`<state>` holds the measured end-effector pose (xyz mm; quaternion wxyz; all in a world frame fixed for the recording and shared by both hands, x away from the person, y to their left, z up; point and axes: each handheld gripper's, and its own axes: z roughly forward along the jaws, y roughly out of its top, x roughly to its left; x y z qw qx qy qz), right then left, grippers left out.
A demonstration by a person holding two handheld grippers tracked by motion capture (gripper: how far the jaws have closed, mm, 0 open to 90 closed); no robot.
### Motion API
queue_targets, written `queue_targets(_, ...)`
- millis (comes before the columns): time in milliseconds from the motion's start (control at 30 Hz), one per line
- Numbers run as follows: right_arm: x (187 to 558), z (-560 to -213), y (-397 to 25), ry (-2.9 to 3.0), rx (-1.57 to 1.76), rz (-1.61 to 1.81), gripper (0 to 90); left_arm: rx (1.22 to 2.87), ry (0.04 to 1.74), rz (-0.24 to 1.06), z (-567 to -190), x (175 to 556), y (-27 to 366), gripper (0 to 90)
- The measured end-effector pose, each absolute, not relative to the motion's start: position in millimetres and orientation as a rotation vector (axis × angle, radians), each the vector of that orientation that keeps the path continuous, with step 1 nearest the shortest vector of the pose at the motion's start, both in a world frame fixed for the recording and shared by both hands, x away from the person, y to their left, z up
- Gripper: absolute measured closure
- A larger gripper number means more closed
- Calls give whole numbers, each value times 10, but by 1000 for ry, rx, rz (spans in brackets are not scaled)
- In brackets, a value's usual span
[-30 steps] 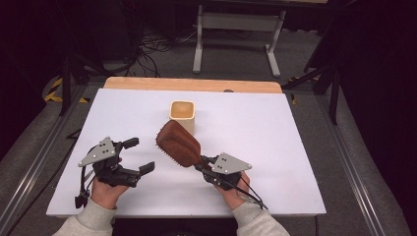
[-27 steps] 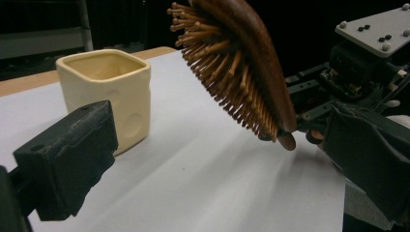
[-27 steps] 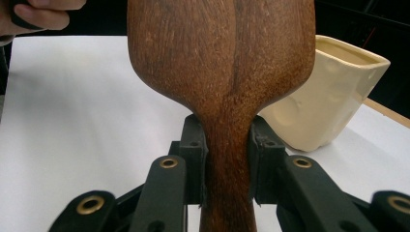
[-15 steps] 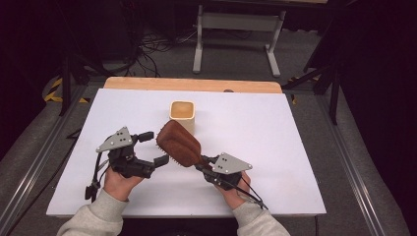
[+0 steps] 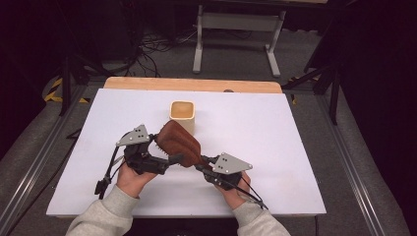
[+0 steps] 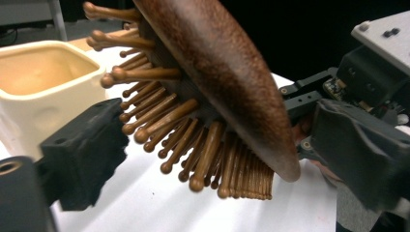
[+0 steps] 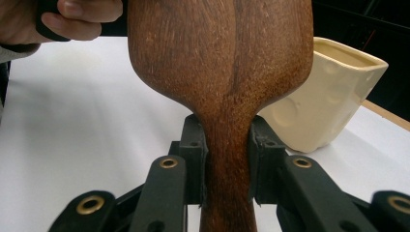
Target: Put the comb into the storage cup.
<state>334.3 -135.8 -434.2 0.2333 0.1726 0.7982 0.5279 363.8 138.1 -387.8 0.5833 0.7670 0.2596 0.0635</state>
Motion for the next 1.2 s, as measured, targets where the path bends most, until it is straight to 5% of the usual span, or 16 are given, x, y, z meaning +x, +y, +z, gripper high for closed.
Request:
queue_targets(200,3352,-4352,-1355,2201,483,1429,720,1824,612,217,-3874,3628,1332,184)
queue_targets(767,3369,-4388,-1341,2244,473,1321,711,1816,567,110,-3821,3612,1295,483)
queue_targets(1200,3366,-4361,-1361,2247,449,1395,643,1809,523,87,-3738,3572,1307,562)
